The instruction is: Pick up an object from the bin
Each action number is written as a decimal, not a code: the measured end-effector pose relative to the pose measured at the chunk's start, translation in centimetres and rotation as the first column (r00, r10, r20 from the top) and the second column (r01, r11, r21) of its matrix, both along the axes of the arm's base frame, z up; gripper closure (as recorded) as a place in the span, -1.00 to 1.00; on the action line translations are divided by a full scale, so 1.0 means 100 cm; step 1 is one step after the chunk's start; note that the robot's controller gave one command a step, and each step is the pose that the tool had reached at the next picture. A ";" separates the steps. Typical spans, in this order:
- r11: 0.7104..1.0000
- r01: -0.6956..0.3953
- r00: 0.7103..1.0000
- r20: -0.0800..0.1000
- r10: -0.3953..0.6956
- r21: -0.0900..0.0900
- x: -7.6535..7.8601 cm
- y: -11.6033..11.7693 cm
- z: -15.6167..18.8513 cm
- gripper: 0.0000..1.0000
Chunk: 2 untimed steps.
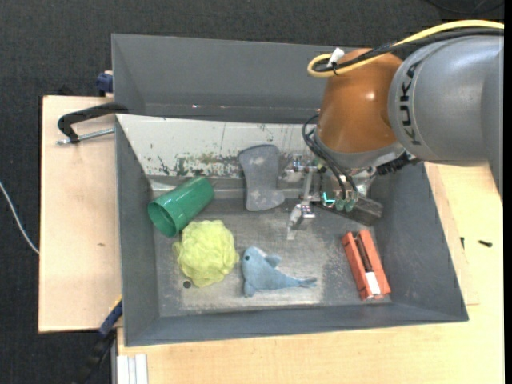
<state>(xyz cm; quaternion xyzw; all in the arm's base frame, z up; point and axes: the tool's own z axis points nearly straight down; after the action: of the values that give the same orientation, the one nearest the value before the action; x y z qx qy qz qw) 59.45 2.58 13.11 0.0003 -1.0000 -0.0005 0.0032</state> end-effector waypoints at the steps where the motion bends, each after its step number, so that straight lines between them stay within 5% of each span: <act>1: 1.000 0.001 1.000 0.006 -0.001 0.000 0.001 0.000 0.004 -1.00; 2: 1.000 0.000 1.000 0.021 0.000 -0.001 0.013 0.030 -0.050 -1.00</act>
Offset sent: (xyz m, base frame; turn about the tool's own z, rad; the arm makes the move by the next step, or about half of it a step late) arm 0.0077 0.0323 -0.0611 -0.0017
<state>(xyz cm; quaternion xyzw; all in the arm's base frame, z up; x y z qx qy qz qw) 60.75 5.54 8.14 0.0000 -1.0000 0.0001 -0.0072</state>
